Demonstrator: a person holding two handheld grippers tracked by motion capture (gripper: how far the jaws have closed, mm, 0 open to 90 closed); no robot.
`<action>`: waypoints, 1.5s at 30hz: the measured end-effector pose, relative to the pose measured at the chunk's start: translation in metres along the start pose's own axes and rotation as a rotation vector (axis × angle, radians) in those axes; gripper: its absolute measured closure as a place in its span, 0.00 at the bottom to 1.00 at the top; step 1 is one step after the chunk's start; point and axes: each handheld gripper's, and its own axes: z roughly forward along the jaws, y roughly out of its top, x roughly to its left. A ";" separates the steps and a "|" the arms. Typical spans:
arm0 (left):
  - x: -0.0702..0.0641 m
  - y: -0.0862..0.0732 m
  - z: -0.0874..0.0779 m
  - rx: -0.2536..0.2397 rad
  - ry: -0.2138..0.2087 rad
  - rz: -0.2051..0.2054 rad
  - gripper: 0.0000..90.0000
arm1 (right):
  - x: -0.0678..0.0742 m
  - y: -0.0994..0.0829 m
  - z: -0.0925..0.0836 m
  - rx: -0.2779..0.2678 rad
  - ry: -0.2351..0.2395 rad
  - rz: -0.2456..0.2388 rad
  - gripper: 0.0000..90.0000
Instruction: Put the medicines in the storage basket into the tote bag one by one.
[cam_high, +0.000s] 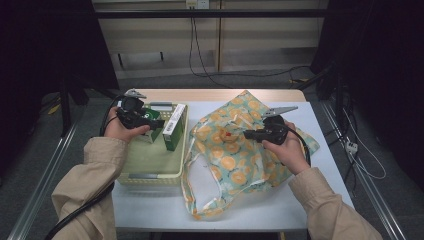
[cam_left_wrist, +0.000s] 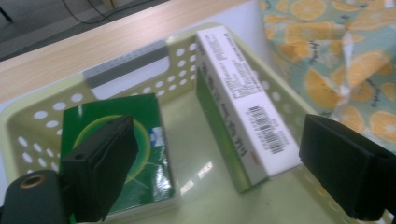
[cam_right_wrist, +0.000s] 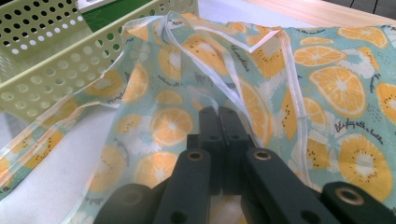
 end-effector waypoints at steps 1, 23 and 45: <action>0.002 -0.001 0.001 0.002 0.007 -0.001 0.12 | 0.000 0.000 0.000 0.001 -0.001 -0.001 1.00; 0.040 -0.017 0.026 0.035 0.111 -0.044 0.09 | -0.002 -0.002 0.002 0.009 0.005 0.008 1.00; 0.039 -0.013 0.047 0.067 0.180 -0.025 0.07 | -0.003 -0.004 0.003 0.013 0.011 0.003 1.00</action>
